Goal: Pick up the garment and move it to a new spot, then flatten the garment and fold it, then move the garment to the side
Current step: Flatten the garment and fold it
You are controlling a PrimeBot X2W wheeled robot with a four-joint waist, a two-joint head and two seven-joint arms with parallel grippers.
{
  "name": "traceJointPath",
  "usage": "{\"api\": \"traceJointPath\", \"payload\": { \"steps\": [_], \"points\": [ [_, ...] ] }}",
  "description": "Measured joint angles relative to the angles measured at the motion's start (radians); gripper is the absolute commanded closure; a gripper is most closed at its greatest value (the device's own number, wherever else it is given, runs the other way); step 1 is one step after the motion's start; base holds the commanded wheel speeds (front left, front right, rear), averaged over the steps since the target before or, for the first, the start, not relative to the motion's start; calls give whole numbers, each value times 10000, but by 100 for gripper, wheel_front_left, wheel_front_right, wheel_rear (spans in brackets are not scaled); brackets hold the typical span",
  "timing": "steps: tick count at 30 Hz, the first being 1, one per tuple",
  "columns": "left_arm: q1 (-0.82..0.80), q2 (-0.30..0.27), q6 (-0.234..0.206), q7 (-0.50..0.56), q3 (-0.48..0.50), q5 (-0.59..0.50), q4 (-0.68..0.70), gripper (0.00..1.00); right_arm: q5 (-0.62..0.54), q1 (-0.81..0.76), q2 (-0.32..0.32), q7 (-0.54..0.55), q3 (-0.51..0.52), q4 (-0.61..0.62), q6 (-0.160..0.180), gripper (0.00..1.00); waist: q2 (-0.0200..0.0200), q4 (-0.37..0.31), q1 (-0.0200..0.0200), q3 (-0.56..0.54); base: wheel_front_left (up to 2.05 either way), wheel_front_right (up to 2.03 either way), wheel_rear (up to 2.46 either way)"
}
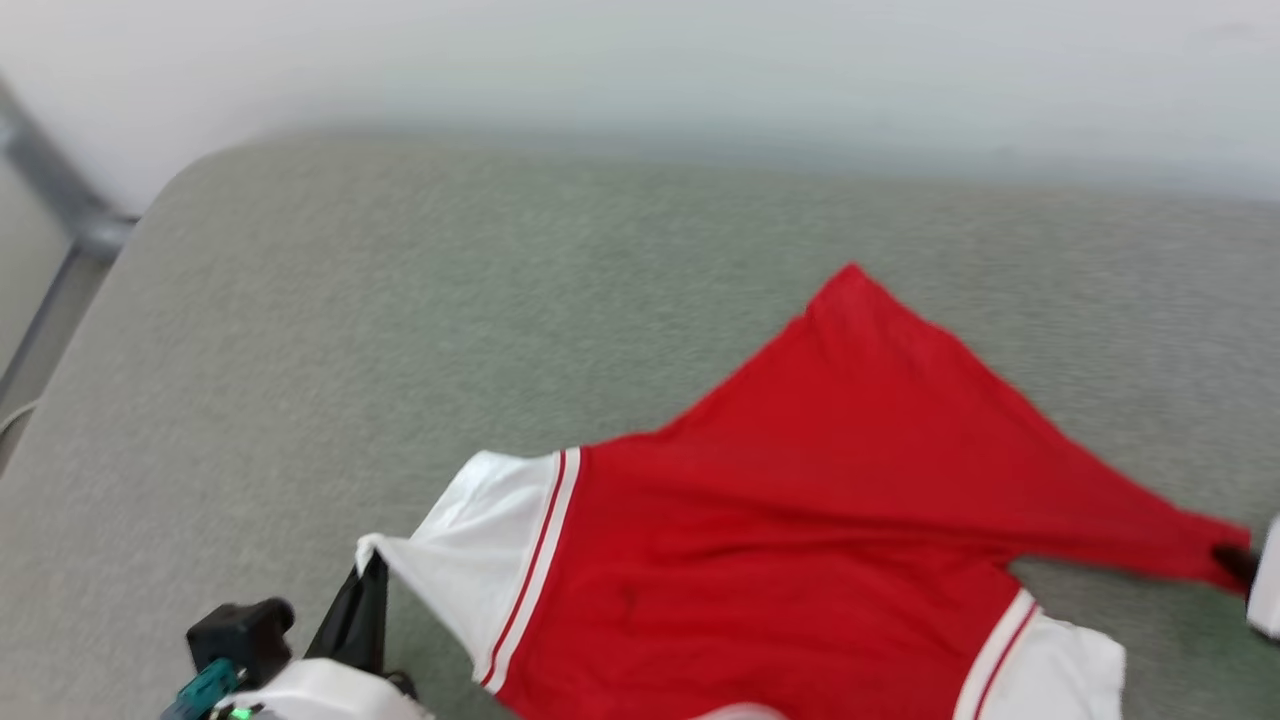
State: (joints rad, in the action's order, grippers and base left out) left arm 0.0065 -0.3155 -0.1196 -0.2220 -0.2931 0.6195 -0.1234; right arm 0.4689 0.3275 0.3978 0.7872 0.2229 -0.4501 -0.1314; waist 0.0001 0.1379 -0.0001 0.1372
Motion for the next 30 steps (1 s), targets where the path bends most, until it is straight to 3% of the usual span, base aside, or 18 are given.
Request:
{"api": "traceJointPath", "payload": {
  "steps": [6, 16, 17, 18, 24, 30],
  "points": [
    [558, -240, -52, 77, 221, 280, -313, 100, 153, -2520, -696, 2, 922, 1461, 0, 100, 0, -1066, 0, -646, 0, 0, 0],
    [990, -435, -171, 320, 318, 456, -349, 100, 0, -5273, -2823, -159, 1856, 3072, 2, 100, 0, -2075, -1, -1282, 0, 0, 0],
    [990, -433, -171, 341, 305, 468, -349, 100, 0, -5378, -2940, -309, 1808, 3133, 2, 81, 0, -2098, -1, -1267, 0, 0, 0],
    [989, -433, -171, 343, 299, 468, -347, 100, -2, -5397, -3022, -546, 1793, 3181, 4, 0, 0, -2107, -1, -1233, 0, 0, 0],
    [833, -431, -127, 405, 167, 466, -383, 100, 12, -4972, -3141, -2811, 1409, 3381, 4, 0, 0, -2023, 0, -1069, 0, 0, 0],
    [430, -360, -86, 370, 38, 376, -291, 100, -59, -3836, -2472, -5722, 418, 3319, 4, 0, 0, -1767, 0, -875, 0, 0, 0]
  ]
}}
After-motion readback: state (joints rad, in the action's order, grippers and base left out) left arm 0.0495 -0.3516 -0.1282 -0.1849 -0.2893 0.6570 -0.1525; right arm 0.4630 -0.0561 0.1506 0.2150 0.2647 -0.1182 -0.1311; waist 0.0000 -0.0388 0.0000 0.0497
